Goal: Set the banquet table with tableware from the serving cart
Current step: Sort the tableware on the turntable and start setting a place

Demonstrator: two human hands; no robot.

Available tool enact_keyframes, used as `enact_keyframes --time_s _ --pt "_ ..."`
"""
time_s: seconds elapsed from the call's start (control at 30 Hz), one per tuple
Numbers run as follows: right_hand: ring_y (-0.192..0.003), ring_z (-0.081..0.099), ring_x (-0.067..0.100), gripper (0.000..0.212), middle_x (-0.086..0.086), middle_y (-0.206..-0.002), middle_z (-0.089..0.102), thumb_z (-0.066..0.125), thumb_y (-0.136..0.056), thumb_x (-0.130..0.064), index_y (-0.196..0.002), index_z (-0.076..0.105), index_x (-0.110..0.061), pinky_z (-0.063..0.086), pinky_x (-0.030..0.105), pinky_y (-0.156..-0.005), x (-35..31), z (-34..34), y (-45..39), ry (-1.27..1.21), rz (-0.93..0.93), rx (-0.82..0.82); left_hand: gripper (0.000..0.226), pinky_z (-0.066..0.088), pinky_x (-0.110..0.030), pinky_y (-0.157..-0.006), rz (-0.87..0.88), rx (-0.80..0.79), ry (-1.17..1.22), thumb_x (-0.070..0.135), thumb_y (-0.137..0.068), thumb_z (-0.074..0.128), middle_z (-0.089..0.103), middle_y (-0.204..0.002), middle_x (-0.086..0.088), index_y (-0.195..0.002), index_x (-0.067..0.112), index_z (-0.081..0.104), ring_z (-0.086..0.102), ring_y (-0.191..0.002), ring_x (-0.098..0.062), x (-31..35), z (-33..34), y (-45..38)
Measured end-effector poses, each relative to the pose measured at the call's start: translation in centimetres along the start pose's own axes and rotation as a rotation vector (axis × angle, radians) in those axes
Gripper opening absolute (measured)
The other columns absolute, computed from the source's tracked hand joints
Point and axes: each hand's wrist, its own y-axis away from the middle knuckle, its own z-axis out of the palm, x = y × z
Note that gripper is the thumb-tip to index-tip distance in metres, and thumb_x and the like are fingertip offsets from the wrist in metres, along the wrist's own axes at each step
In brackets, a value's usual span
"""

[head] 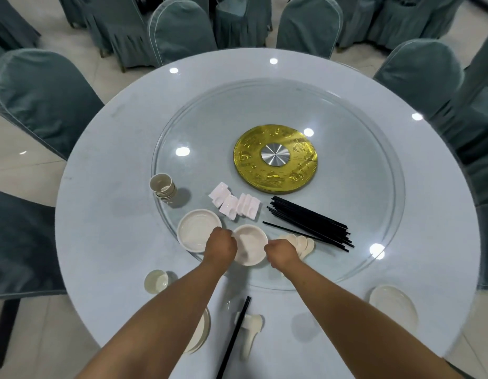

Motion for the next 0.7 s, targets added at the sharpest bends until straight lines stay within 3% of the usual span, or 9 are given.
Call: enact_keyframes --time_s 0.1,0.27,0.37,0.43,0.53,0.6,0.7 --pt "-0.077 0.052 0.026 0.026 0.005 -0.07 0.052 0.045 -0.091 -0.014 -0.065 0.048 -0.014 0.038 0.029 -0.066 -0.1 0.2 0.1 0.029 -0.004 0.016 0.028 0.046 -0.034 -0.083 0.004 0.015 0.001 0.012 -0.094 0.046 0.064 -0.101 -0.017 -0.099 0.002 0.071 0.06 -0.098 -0.031 0.2 -0.2 0.3" --pt "-0.08 0.049 0.025 0.029 0.001 -0.068 0.049 0.047 -0.091 -0.015 -0.062 0.045 -0.016 0.035 0.029 -0.068 -0.3 0.0 0.6 0.036 0.005 0.041 0.025 0.049 -0.035 -0.074 -0.014 0.038 0.006 0.01 -0.092 0.047 0.068 -0.088 -0.015 -0.085 0.004 0.07 0.063 -0.087 -0.03 0.8 -0.9 0.7" --pt "-0.079 0.053 0.024 0.022 0.005 -0.073 0.057 0.048 -0.088 -0.01 -0.066 0.054 -0.012 0.036 0.026 -0.061 -0.6 -0.9 1.1 -0.015 0.006 0.095 0.024 0.048 -0.031 -0.077 -0.035 0.077 0.068 0.009 -0.092 0.049 0.072 -0.092 -0.011 -0.094 0.008 0.073 0.064 -0.088 -0.027 1.6 -1.3 0.6" --pt "-0.079 0.06 0.026 0.022 0.006 -0.074 0.065 0.049 -0.087 -0.007 -0.072 0.065 -0.012 0.045 0.024 -0.06 -0.5 -1.8 1.3 -0.151 -0.012 0.145 0.023 0.045 -0.029 -0.076 -0.03 0.097 0.103 0.01 -0.091 0.051 0.073 -0.094 -0.009 -0.095 0.01 0.074 0.064 -0.089 -0.027 2.6 -1.6 0.7" --pt "-0.092 0.07 0.03 0.018 0.013 -0.094 0.074 0.054 -0.089 -0.008 -0.089 0.072 -0.012 0.057 0.042 -0.087 0.3 -3.8 1.6 -0.377 -0.004 0.213 0.021 0.045 -0.028 -0.078 -0.04 0.11 0.187 0.014 -0.089 0.054 0.073 -0.096 -0.007 -0.096 0.012 0.075 0.064 -0.094 -0.027 4.4 -1.7 0.8" --pt "-0.09 0.071 0.033 0.018 0.013 -0.093 0.073 0.056 -0.09 -0.007 -0.082 0.067 -0.018 0.057 0.049 -0.087 1.5 -5.6 1.8 -0.476 0.005 0.225 0.022 0.043 -0.023 -0.075 -0.022 0.089 0.236 0.015 -0.09 0.056 0.074 -0.099 -0.005 -0.099 0.013 0.075 0.065 -0.095 -0.024 6.2 -1.2 1.0" --pt "-0.089 0.071 0.034 0.018 0.011 -0.09 0.071 0.058 -0.089 -0.004 -0.08 0.066 -0.017 0.058 0.049 -0.083 4.2 -8.7 2.1 -0.526 0.023 0.28 0.021 0.04 -0.022 -0.07 0.024 0.047 0.286 0.015 -0.091 0.056 0.074 -0.094 -0.007 -0.099 0.011 0.075 0.065 -0.088 -0.022 9.6 0.6 1.4"
